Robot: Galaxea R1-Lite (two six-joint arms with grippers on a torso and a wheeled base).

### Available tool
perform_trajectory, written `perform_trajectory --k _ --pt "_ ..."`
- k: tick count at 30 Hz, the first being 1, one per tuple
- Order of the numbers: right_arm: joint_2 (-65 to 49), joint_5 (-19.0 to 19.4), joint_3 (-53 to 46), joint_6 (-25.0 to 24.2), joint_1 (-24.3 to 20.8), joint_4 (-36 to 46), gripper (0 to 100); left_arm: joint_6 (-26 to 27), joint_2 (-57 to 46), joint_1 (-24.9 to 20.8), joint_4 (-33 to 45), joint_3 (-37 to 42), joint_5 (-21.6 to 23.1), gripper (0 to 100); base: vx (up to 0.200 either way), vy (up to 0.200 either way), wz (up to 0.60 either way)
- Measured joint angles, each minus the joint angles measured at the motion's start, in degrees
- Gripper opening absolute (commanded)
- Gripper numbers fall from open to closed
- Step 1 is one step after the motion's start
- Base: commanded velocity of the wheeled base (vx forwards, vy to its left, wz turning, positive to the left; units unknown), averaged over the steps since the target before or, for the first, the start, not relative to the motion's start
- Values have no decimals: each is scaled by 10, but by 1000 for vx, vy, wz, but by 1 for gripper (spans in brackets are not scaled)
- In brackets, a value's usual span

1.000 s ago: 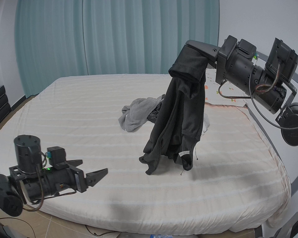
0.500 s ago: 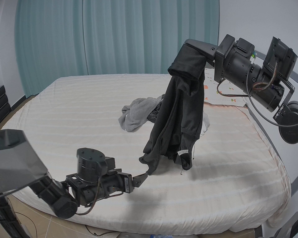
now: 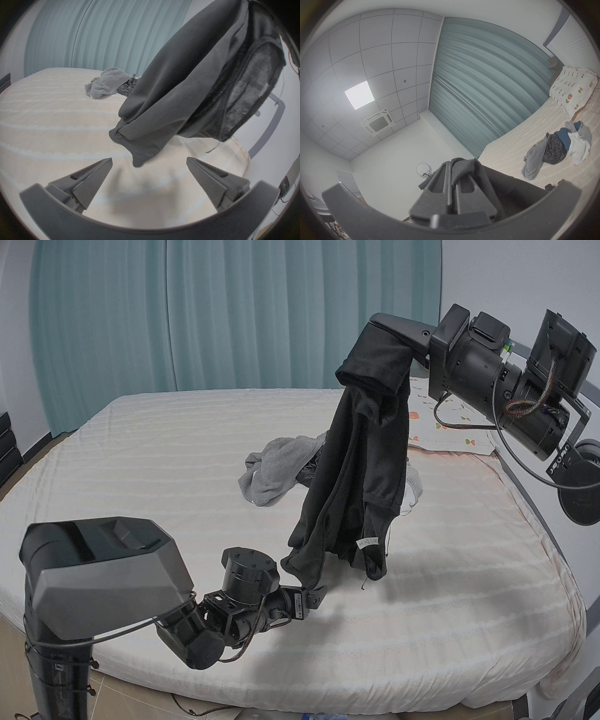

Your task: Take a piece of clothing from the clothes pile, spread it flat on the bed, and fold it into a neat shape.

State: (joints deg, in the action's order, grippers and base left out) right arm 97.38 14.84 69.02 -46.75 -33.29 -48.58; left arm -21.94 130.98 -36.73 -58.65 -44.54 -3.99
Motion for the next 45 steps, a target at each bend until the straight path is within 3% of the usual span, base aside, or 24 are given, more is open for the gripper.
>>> perform_trajectory --k 5,6,19,25,30,37,45 --pt "1 -1 0 0 0 0 0 0 47 -1 0 -58 -33 100 0 0 0" --pt "1 -1 0 0 0 0 0 0 57 -1 0 -68 -39 0 0 0 0" --pt "5 -1 -18 0 21 -1 0 -38 71 11 3 -68 -47 0 0 0 0" --pt "15 2 -43 0 44 -4 0 -76 -8 23 13 -30 -47 0 0 0 0" --pt "39 0 -54 0 61 -4 0 -98 -104 43 69 -27 -43 0 0 0 0" --pt "81 -36 -12 1 81 -19 0 -114 -212 71 189 -123 -44 0 0 0 0" --pt "93 -68 77 10 98 -40 0 -124 -297 94 230 -189 -42 0 0 0 0"
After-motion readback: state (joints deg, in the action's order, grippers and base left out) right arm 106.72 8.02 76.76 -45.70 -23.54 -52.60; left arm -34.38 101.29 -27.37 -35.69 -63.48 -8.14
